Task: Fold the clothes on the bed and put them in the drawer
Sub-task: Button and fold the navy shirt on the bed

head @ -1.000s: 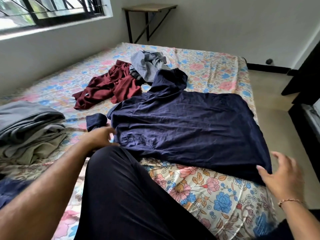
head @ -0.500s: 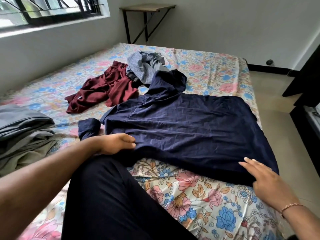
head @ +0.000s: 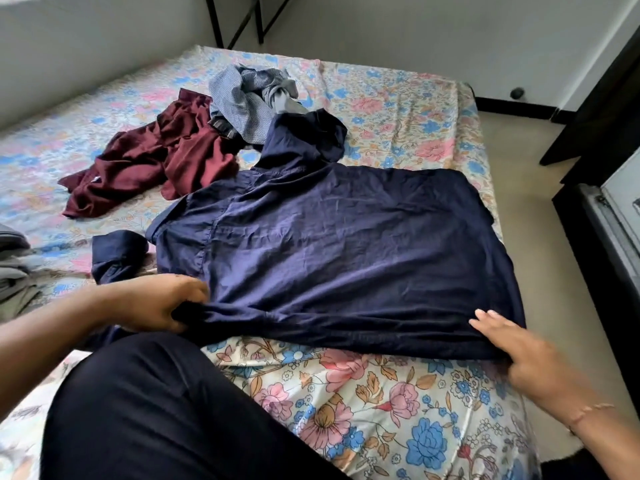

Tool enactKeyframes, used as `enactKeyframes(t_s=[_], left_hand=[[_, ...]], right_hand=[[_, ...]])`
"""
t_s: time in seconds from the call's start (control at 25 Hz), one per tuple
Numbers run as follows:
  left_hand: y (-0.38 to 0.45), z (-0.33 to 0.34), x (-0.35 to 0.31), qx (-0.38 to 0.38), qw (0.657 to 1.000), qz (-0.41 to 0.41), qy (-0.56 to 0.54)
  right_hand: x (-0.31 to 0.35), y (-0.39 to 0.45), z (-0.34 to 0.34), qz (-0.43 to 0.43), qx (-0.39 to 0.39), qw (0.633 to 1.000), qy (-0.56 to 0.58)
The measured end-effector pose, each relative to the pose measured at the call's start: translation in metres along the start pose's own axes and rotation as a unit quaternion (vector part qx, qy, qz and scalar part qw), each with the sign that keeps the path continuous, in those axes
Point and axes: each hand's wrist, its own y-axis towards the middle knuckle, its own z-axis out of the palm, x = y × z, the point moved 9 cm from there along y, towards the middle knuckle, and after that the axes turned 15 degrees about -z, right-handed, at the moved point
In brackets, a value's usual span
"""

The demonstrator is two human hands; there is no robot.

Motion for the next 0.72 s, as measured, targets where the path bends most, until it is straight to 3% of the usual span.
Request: enactKeyframes(t_s=[0.16,0.24,0.4,0.52,0.56,0.6,0.64,0.72], left_hand=[[-0.030,-0.027,0.006,0.057,0.990,-0.006,-0.129],[-0.020,-0.068,0.017,0.039,0.986,-0.016,-0.158],[0.067,-0.166,0.045,-0.103,0.987,-0.084,-0.094],[0.118,-0.209,0.040,-0.242,0.947,-0.210,-0.037],[0.124,-0.207,0.016,-0.285,0.941,-0.178,-0.046],[0.125,-0.192,-0.014,-0.313,0.944,-0.092,-0.059],[0.122,-0.163,-0.048,-0.304,0.952,0.007,-0.033],[0.119,-0.088,-0.074,-0.220,0.969,0.076,0.085]], right_hand=[[-0.050,0.021,-0.040,0.067,-0.024,0.992,0.104],[-0.063,0.050,-0.066,0.081,-0.065,0.977,0.184],[-0.077,0.133,-0.110,0.104,-0.143,0.962,0.209],[-0.080,0.183,-0.118,0.144,-0.152,0.974,0.085],[-0.074,0.189,-0.119,0.126,-0.154,0.980,0.015],[-0.056,0.190,-0.113,0.069,-0.141,0.988,-0.002],[-0.036,0.188,-0.096,-0.009,-0.103,0.995,0.014],[0.014,0.165,-0.051,-0.133,0.056,0.989,0.038]])
